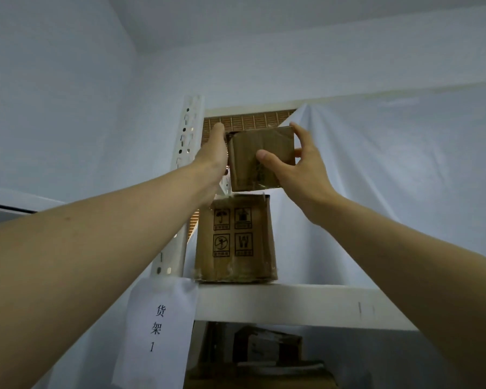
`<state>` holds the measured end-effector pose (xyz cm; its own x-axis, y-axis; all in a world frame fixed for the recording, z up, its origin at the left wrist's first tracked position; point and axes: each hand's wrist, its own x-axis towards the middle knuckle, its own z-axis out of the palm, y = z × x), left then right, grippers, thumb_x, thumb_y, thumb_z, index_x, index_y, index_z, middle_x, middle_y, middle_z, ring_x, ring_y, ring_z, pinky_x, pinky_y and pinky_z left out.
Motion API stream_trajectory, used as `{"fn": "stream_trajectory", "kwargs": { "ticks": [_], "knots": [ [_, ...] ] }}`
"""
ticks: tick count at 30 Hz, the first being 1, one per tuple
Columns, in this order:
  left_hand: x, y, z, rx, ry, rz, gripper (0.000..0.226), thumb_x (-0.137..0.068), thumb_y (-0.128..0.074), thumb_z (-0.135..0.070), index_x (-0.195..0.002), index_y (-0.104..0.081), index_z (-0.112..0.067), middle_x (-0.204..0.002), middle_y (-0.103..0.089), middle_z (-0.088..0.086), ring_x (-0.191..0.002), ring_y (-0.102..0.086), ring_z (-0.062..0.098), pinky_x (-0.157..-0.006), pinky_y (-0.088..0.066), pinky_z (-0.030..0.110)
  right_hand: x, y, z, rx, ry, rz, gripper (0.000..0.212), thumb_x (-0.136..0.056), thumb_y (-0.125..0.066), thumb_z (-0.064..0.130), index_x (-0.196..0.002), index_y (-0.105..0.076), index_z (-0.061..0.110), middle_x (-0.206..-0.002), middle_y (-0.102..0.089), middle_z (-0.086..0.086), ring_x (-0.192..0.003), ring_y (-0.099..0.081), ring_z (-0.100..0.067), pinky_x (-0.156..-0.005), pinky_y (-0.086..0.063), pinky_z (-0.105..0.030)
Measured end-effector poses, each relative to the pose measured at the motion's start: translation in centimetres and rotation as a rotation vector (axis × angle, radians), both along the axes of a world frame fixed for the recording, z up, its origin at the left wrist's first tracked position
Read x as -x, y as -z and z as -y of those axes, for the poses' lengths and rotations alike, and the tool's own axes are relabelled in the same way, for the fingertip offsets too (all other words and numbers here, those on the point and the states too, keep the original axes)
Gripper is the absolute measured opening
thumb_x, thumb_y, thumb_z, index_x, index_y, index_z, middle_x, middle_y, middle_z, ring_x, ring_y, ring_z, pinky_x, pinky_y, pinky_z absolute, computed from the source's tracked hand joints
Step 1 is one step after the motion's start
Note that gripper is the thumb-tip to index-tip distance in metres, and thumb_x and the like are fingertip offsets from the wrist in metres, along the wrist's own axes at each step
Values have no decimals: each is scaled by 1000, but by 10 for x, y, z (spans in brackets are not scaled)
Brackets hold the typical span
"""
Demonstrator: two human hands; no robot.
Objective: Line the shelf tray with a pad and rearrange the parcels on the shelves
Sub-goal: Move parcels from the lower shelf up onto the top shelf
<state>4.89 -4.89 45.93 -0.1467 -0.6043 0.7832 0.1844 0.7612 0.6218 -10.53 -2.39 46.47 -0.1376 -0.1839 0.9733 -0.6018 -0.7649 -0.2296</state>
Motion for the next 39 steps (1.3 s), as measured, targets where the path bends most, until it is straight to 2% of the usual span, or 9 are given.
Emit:
{"fn": "stream_trajectory", "kwargs": {
  "ticks": [4, 9, 11, 15, 19, 24, 30, 35, 39],
  "knots": [
    [12, 14, 13, -26, -61, 80, 49, -103, -20, -57, -130, -50, -30, -148, -44, 9, -133, -37, 19, -115, -21, 42, 8, -1, 22, -139, -1, 114, 72, -91, -72, 34, -151, -33, 31, -117, -61, -2, -103, -67, -22, -68, -61, -32],
    [21, 21, 48, -42, -147, 58, 109, -58, -35, -95, -143, -45, -28, -138, -56, 2, -129, -50, 32, -108, -38, 54, 10, 1, 44, -184, -6, 173, 69, -91, -72, 35, -150, -35, 30, -106, -63, 8, -97, -70, -20, -61, -53, -23],
    [23, 17, 64, -39, -149, 32, 115, -47, -43, -93, -142, -44, -29, -131, -61, 6, -119, -58, 32, -100, -46, 54, 6, 0, 52, -193, -5, 158, 76, -87, -75, 40, -151, -35, 29, -103, -62, 11, -98, -69, -18, -71, -59, -28],
    [23, 20, 63, -10, -169, 28, 60, -91, -49, -59, -142, -42, -26, -121, -64, 7, -107, -63, 28, -96, -52, 50, -6, -2, 63, -236, 61, 173, 104, -64, -78, 63, -151, -37, 25, -133, -59, -1, -111, -65, -23, -91, -59, -44],
    [23, 16, 80, -37, -196, -28, 38, -101, -45, -39, -136, -48, -24, -117, -64, 9, -106, -63, 30, -96, -53, 50, -11, 4, 70, -296, 114, 216, 75, -61, -76, 67, -118, -52, 25, -112, -67, -1, -97, -70, -24, -84, -61, -46],
    [25, 16, 89, -96, -202, -41, 47, -102, -40, -38, -145, -41, -20, -132, -60, 12, -120, -58, 34, -102, -48, 51, -18, 15, 76, -299, 161, 240, 89, -42, -56, 86, -113, -49, 32, -120, -60, -3, -118, -57, -31, -95, -52, -53],
    [26, 18, 89, -85, -281, -56, 42, -106, -33, -37, -135, -49, -12, -121, -61, 14, -112, -59, 31, -99, -49, 49, -15, 30, 77, -311, 108, 145, 106, -42, -67, 88, -129, -48, 31, -128, -58, -2, -121, -57, -27, -97, -54, -49],
    [26, 22, 83, -66, -330, -52, 44, -107, -30, -39, -135, -47, -10, -123, -60, 13, -111, -58, 28, -97, -49, 43, -6, 45, 63, -431, 134, 86, 117, -63, -78, 71, -154, -23, 21, -143, -48, -4, -126, -55, -24, -101, -52, -44],
    [25, 33, 68, -48, -391, -28, 50, -107, -32, -36, -151, -28, -10, -145, -46, 11, -129, -48, 28, -88, -38, 34, 3, 54, 45, -507, 137, 79, 103, -85, -76, 48, -159, -11, 16, -151, -42, -7, -126, -51, -20, -84, -44, -26]
  ]
}}
